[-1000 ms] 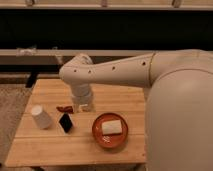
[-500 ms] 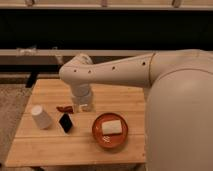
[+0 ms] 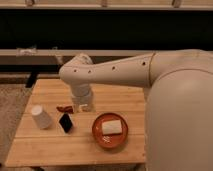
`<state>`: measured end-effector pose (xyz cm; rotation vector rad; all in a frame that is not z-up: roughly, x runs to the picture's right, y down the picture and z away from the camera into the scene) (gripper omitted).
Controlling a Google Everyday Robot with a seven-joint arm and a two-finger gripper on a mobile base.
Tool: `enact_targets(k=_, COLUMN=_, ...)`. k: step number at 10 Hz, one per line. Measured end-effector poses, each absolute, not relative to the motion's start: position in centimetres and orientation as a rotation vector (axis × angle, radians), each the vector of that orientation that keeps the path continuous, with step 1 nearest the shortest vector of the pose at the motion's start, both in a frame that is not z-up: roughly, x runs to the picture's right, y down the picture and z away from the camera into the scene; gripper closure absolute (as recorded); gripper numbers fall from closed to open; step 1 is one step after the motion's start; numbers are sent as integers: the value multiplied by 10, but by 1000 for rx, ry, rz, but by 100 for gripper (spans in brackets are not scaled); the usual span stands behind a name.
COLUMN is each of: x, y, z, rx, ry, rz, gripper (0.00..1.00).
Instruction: Place the ceramic cup over the eraser
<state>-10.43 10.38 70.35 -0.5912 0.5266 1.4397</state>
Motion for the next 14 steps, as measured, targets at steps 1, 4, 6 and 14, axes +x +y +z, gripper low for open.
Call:
enact_targets(k=1, x=-104, y=104, z=704, rx=-591, ry=527, rz=1440, gripper=35)
enact_targets(k=4, x=-104, y=104, z=703, rx=-591, ry=527, rz=1440, gripper=35)
enact_targets(k=6, x=-104, y=104, z=703, rx=-591, ry=527, rz=1440, gripper=35)
enact_targets(k=14, x=-130, y=91, z=702, rx=-594, ry=465, rz=1351, gripper=35)
